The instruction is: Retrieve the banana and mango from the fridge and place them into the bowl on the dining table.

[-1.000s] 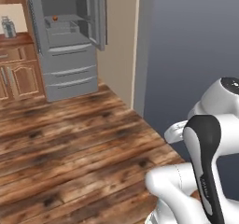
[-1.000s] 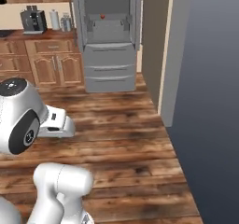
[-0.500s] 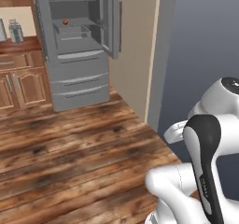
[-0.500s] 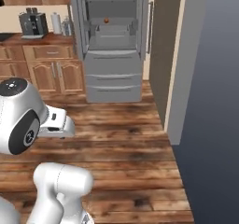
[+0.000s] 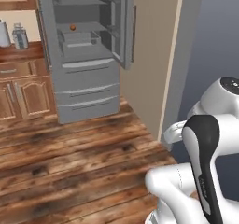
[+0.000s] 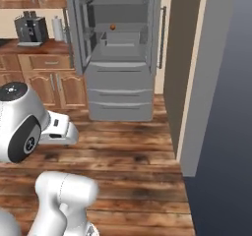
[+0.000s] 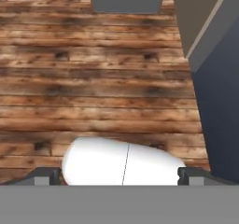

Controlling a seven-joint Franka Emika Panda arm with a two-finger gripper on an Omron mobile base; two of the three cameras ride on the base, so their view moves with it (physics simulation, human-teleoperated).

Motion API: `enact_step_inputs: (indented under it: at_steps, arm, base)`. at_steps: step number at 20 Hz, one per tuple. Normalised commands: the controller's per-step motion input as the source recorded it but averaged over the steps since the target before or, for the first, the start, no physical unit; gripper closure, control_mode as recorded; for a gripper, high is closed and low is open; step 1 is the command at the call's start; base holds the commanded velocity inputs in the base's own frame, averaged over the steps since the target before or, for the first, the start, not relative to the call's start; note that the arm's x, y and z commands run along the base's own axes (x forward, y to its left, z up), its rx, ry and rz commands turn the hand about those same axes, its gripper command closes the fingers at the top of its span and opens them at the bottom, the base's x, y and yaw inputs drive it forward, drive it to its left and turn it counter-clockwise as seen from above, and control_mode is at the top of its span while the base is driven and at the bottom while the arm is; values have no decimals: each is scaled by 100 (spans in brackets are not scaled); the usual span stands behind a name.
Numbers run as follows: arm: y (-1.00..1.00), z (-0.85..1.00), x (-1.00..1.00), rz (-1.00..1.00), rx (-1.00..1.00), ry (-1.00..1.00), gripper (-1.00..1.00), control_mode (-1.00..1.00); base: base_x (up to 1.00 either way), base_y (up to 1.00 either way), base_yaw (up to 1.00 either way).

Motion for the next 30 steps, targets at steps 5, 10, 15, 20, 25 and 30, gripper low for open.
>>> enact_step_inputs:
  at_steps: [5, 10, 15, 20, 25, 30]
  arm:
    - [0, 0, 0, 0, 0, 0, -100, 100]
    - [0, 0, 0, 0, 0, 0, -100, 100]
    - [0, 0, 0, 0, 0, 0, -100, 100]
    - [0, 0, 0, 0, 0, 0, -100, 100]
    - [0, 0, 0, 0, 0, 0, -100, 100]
    - [0, 0, 0, 0, 0, 0, -100, 100]
  base:
    - [100, -63, 3]
    - [100, -24, 0]
    - [100, 6, 0]
    - [100, 30, 0]
    - [100, 26, 0]
    - [100, 40, 0]
